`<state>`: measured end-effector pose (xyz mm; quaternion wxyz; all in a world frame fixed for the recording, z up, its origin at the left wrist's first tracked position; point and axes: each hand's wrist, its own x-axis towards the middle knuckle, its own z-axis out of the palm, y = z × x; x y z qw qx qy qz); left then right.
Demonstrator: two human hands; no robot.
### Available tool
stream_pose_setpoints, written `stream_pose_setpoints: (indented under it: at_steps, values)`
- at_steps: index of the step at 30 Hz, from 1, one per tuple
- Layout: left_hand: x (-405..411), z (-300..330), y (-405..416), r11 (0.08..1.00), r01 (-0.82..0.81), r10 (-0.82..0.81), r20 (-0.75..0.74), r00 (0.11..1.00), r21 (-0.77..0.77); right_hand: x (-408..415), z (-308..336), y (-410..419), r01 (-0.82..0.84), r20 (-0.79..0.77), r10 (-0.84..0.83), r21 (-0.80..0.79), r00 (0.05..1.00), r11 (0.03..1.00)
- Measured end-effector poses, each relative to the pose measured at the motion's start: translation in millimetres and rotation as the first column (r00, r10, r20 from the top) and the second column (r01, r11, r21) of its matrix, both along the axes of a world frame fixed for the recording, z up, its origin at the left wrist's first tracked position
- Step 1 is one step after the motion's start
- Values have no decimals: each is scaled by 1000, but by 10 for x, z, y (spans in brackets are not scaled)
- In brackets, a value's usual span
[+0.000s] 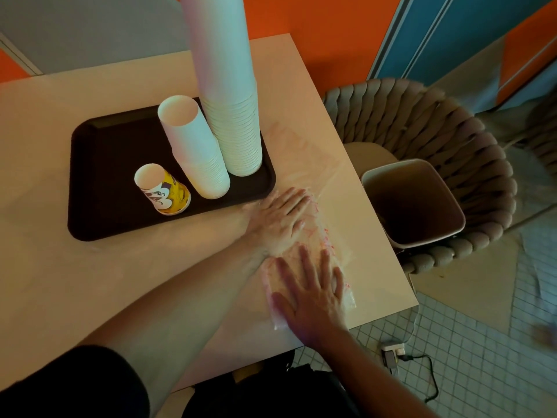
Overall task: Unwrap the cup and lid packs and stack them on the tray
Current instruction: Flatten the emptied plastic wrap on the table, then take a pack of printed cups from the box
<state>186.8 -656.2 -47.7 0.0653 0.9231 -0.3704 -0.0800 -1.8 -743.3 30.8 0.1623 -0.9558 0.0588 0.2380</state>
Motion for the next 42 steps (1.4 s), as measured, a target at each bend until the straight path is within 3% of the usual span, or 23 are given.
stream_pose_setpoints:
  at_steps: [4,8,11,18,24,28,32,36,42]
  values:
    - [-350,588,-59,986,-8,9,5,1000,-165,64,87,36,-28,-22,27,-55,999,998]
    - [-563,897,165,980,-108,79,-169,982,-168,166,243,57,-20,-7,19,-83,1000,996]
    - [-741,1038,547,939,-217,156,-232,960,-268,249,396,185,-24,43,28,-95,999,995]
    - [-1049,1312,1767,731,-590,445,-415,794,-344,548,662,1095,-256,154,265,-80,952,963]
    - [-1324,1362,3081,519,-764,604,-468,645,-382,812,712,2326,-457,209,436,63,875,887]
    - [-1488,1293,3928,300,-860,685,-535,495,-412,904,667,3085,-517,218,487,108,846,849]
    - [-1604,1148,4814,169,-900,753,-537,381,-402,987,556,3808,-532,195,504,136,842,836]
    - [-1677,942,5472,95,-922,795,-529,298,-376,1123,474,4304,-567,171,548,91,819,819]
    - [-1589,507,6043,110,-955,829,-505,241,-276,1304,337,4709,-589,70,587,-4,806,808]
